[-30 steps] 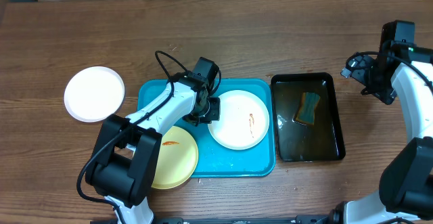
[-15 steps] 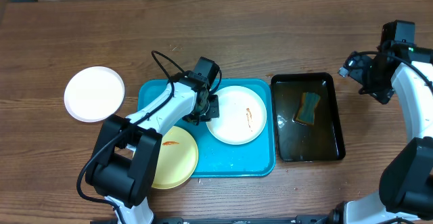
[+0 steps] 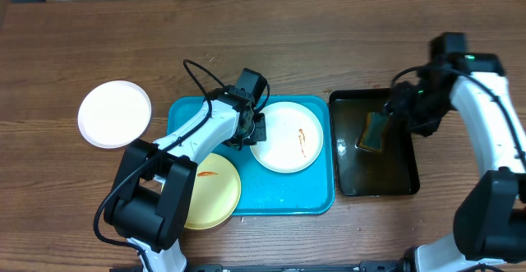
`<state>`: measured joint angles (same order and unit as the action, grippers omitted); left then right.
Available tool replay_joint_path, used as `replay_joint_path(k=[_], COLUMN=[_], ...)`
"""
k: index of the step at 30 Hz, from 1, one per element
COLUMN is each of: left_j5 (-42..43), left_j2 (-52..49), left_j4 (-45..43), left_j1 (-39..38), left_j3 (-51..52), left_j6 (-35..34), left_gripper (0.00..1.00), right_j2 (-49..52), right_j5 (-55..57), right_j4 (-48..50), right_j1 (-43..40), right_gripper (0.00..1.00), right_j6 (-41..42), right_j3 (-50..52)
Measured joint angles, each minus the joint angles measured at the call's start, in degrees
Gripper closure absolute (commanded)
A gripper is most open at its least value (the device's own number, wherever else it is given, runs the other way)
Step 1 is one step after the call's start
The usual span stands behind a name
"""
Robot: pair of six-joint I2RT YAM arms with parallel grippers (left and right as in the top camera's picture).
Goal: Clean dirty plates on tray and stack at the side
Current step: 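Reach the right gripper into the black tray toward the sponge, then grasp the green-yellow sponge with the right gripper and lift it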
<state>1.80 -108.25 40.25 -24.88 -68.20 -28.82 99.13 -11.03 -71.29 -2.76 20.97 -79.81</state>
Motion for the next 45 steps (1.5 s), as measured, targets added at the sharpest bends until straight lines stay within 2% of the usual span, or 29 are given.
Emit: replay_joint_path(k=[3,6,11,14,17,19,21,23,27,28,29,30,31,34,36,43,45], left_j5=[-0.4,-0.6,-0.8,-0.9,-1.0,-1.0,-1.0,-1.0,-1.2,-1.2,-1.2,-1.2,-1.2,-1.2,-1.2,-1.2,-1.2], left_j2=[0.0,0.0,0.0,0.0,0.0,0.0,0.0,0.0,0.0,0.0,0.0,0.0,0.0,0.0,0.0,0.0,0.0], left_j4=[0.0,0.0,0.0,0.0,0.0,0.0,0.0,0.0,0.0,0.0,0.0,0.0,0.0,0.0,0.0,0.0,0.0], left_j1=[0.0,0.0,0.0,0.0,0.0,0.0,0.0,0.0,0.0,0.0,0.0,0.0,0.0,0.0,0.0,0.0,0.0], left_j3=[0.0,0.0,0.0,0.0,0.0,0.0,0.0,0.0,0.0,0.0,0.0,0.0,0.0,0.0,0.0,0.0,0.0], left_j6=[0.0,0.0,0.0,0.0,0.0,0.0,0.0,0.0,0.0,0.0,0.0,0.0,0.0,0.0,0.0,0.0,0.0], left_gripper=[0.91,0.91,0.9,0.91,0.9,0.9,0.89,0.88,0.87,0.87,0.87,0.87,0.86,0.86,0.86,0.82,0.83], right_j2=[0.0,0.0,0.0,0.0,0.0,0.0,0.0,0.0,0.0,0.0,0.0,0.0,0.0,0.0,0.0,0.0,0.0], right_j5=[3.5,6.7,9.8,10.1,10.2,10.1,9.8,9.7,7.7,7.0,6.1,5.1,4.2,3.0,2.7,5.6,6.3], right_j4=[0.8,4.0,12.3,16.9,21.6,24.2,25.9,25.8,24.2,23.2,22.3,21.1,20.0,18.3,18.1,21.1,22.4], right_j1=[3.9,6.7,9.3,9.3,9.3,9.3,9.3,9.4,9.3,9.3,9.3,9.3,9.3,9.3,9.3,9.3,9.3], right_gripper=[0.33,0.24,0.24,0.3,0.3,0.41,0.74,0.94,0.96,0.95,0.76,0.49,0.38,0.32,0.22,0.21,0.25], right_j6=[0.0,0.2,0.0,0.0,0.0,0.0,-0.2,0.0,0.0,0.0,0.0,0.2,0.0,-0.1,-0.3,-1.4,-1.5], right_j3=[1.0,4.2,11.1,15.3,19.4,22.1,24.1,24.8,24.8,24.8,24.7,24.5,24.2,22.6,21.0,19.4,19.5])
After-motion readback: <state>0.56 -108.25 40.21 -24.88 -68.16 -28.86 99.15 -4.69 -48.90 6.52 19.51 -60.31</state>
